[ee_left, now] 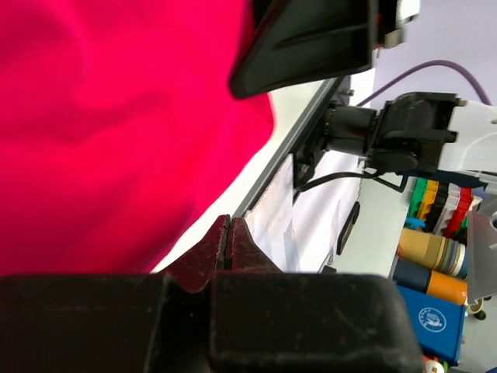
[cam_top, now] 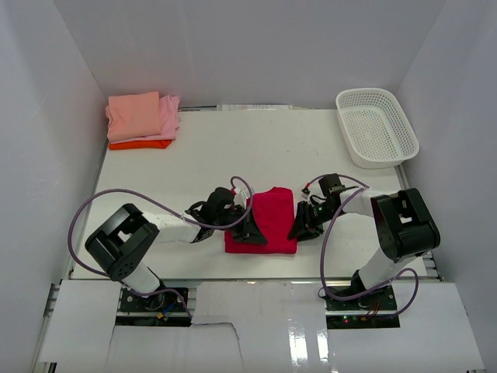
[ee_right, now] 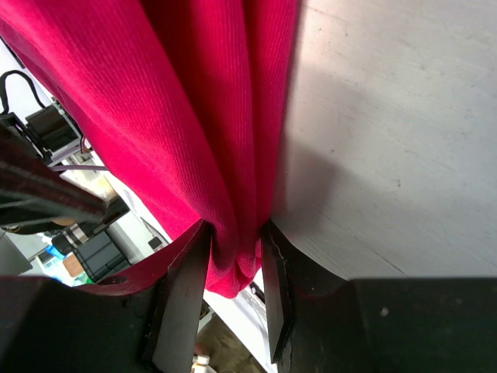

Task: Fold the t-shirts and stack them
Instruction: Smooth out wrinkles on the folded tshirt

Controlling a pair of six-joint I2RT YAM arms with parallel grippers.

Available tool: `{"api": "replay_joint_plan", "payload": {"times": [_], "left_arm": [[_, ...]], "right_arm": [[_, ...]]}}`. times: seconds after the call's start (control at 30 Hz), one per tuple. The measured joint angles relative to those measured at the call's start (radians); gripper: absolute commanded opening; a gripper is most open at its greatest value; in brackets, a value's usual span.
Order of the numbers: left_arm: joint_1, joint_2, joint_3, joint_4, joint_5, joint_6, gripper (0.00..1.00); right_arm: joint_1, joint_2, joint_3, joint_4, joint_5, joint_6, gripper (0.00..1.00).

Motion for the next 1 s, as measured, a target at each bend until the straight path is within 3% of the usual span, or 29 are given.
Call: {"api": "replay_joint_plan", "payload": {"times": [0.67,0.8,1.0], "left_arm": [[0.07,-0.003,-0.198,0.074,-0.092,-0.05,0.0],[0.074,0.006,-0.198,0.084,-0.081,-0.055,0.0],[0.076,0.008,-0.201,0.093,-0.077,-0.066,0.0]], "right_arm": [[0.0,0.0,0.0,0.0,0.0,0.0,0.39],[0.0,-0.005,0.004,-0.012,-0.001,-0.001,0.51],[-0.016,-0.058,0.083,-0.127,0.132,-0.047,0.52]]}}
